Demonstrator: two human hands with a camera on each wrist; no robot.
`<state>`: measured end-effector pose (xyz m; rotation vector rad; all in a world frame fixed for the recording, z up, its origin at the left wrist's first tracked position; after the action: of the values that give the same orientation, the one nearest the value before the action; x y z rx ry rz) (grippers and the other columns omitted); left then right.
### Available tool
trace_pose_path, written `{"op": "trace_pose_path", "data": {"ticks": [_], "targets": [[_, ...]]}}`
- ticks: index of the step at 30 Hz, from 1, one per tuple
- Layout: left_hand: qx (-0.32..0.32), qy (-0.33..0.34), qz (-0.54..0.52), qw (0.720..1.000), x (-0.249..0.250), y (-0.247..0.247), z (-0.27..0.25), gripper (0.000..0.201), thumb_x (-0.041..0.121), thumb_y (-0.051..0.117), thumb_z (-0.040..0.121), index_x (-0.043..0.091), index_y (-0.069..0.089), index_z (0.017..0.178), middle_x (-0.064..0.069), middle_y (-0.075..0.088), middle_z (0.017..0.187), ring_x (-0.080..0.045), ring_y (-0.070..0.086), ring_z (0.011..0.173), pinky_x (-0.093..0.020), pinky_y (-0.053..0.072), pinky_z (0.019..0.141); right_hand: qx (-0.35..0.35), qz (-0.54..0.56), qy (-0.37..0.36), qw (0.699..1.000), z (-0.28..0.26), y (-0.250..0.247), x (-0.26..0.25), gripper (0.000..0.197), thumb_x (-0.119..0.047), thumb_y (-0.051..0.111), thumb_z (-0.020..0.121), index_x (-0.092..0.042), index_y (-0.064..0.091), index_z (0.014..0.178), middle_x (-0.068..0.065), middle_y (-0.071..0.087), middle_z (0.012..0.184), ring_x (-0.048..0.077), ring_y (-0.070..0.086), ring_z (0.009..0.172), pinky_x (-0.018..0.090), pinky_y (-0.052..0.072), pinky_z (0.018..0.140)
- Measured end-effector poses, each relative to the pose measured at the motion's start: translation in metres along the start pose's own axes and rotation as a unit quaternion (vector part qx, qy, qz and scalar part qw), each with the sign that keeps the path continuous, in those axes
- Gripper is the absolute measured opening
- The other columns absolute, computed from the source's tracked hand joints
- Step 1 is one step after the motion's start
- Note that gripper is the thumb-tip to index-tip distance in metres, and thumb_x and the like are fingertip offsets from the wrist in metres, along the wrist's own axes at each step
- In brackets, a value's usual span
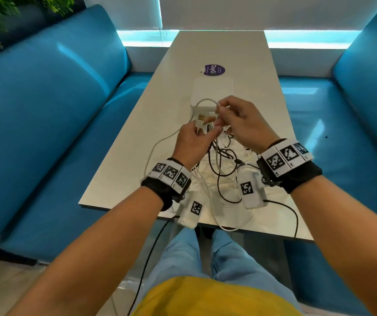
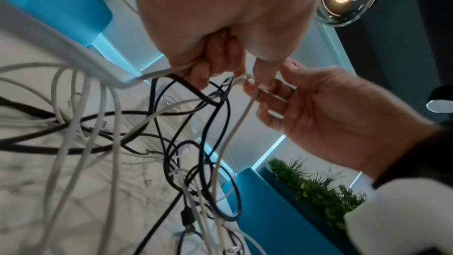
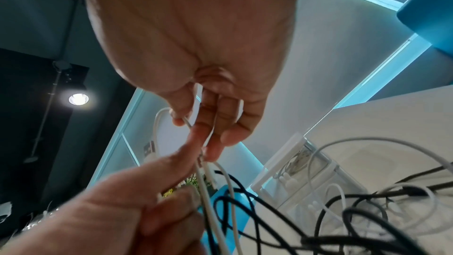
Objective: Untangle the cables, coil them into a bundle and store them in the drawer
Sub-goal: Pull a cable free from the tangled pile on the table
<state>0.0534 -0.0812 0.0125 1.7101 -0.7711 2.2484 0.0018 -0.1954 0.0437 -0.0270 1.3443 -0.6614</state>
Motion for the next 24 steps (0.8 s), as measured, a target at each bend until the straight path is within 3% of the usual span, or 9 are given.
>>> {"op": "trace_pose_path", "data": {"ticks": [3,6,10,14,16,18,20,22,24], "targets": [[-0.024,0.001,0.027,0.999,-0.012,0.014,0.002,0.023,0.028,0.073,0.082,0.024,0.073,0.105,0.015,0.035,0.037,-0.004,0.028,0.042,-0.019,0.026,0.048,0.024,-0.019,-0.008,0.999,-0.007,-0.014,-0.003,0.014,-0.013,0.046,0.1,-0.01,0.058,0.094,0.008,0.066,0.073,0.023,0.067,0.074,0.027,0.052,0.067],[-0.032,-0.019,0.083,0.996,-0.034,0.015,-0.001,0.009,0.023,0.073,0.079,0.023,0.075,0.087,0.017,0.041,0.037,-0.003,0.036,0.041,-0.02,0.031,0.051,0.11,0.045,0.01,0.993,-0.012,-0.046,-0.004,0.02,-0.015,0.043,0.101,-0.022,0.055,0.087,0.002,0.061,0.069,0.014,0.064,0.069,0.024,0.05,0.06],[-0.064,-0.003,0.095,0.993,-0.035,0.011,-0.007,0.016,0.019,0.074,0.079,0.026,0.073,0.094,0.014,0.036,0.041,-0.005,0.033,0.044,-0.019,0.031,0.051,0.145,0.067,0.048,0.986,-0.02,-0.078,0.001,0.021,-0.016,0.044,0.1,-0.025,0.054,0.083,-0.004,0.058,0.062,0.012,0.062,0.064,0.024,0.047,0.055],[-0.123,0.064,0.084,0.987,0.025,0.02,-0.018,0.003,0.024,0.073,0.082,0.026,0.073,0.084,0.013,0.037,0.051,-0.004,0.032,0.049,-0.02,0.031,0.053,0.197,-0.036,0.121,0.972,-0.064,-0.126,0.05,0.023,-0.014,0.047,0.097,-0.025,0.053,0.077,0.0,0.054,0.062,0.015,0.057,0.063,0.025,0.042,0.059],[-0.129,0.105,0.044,0.985,0.067,0.022,-0.024,0.01,0.019,0.067,0.088,0.023,0.071,0.08,0.016,0.047,0.051,0.0,0.04,0.05,-0.013,0.032,0.055,0.225,-0.086,0.185,0.953,-0.106,-0.158,0.092,0.025,-0.015,0.048,0.096,-0.024,0.054,0.073,0.002,0.054,0.061,0.017,0.052,0.06,0.027,0.038,0.055],[-0.145,0.115,-0.049,0.981,0.103,0.027,-0.028,0.021,0.019,0.056,0.095,0.023,0.069,0.079,0.014,0.047,0.053,-0.003,0.038,0.053,-0.019,0.03,0.056,0.239,-0.138,0.275,0.921,-0.159,-0.182,0.134,0.024,-0.017,0.05,0.094,-0.02,0.058,0.071,0.004,0.058,0.062,0.02,0.049,0.057,0.027,0.034,0.053],[-0.199,0.103,-0.167,0.96,0.131,0.047,-0.033,0.029,0.019,0.045,0.098,0.016,0.068,0.08,0.001,0.037,0.058,-0.015,0.028,0.056,-0.034,0.021,0.058,0.262,-0.181,0.34,0.885,-0.208,-0.199,0.162,0.017,-0.017,0.053,0.091,-0.014,0.066,0.081,0.007,0.062,0.065,0.025,0.054,0.064,0.029,0.039,0.059],[-0.253,0.081,-0.265,0.927,0.15,0.077,-0.045,0.028,0.017,0.041,0.094,0.009,0.062,0.078,-0.004,0.035,0.062,-0.016,0.025,0.056,-0.034,0.021,0.057,0.265,-0.198,0.377,0.865,-0.238,-0.198,0.163,0.028,-0.014,0.056,0.089,-0.009,0.063,0.116,0.008,0.065,0.076,0.028,0.059,0.08,0.034,0.045,0.074],[-0.293,0.063,-0.306,0.903,0.157,0.108,-0.062,0.025,0.017,0.041,0.09,0.007,0.057,0.073,-0.008,0.037,0.066,-0.015,0.028,0.056,-0.03,0.027,0.056,0.183,-0.178,0.348,0.902,-0.236,-0.168,0.14,0.064,-0.02,0.068,0.086,-0.024,0.04,0.143,0.001,0.062,0.096,0.024,0.061,0.092,0.034,0.047,0.084]]}}
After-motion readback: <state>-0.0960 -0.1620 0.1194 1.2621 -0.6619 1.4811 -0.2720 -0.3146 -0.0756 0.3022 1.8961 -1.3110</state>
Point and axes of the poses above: each hand's wrist, its own z-axis towards the middle knuckle, its own y-axis out of the palm, x = y × z, the point moved 9 cm from there along z, towards the middle knuckle
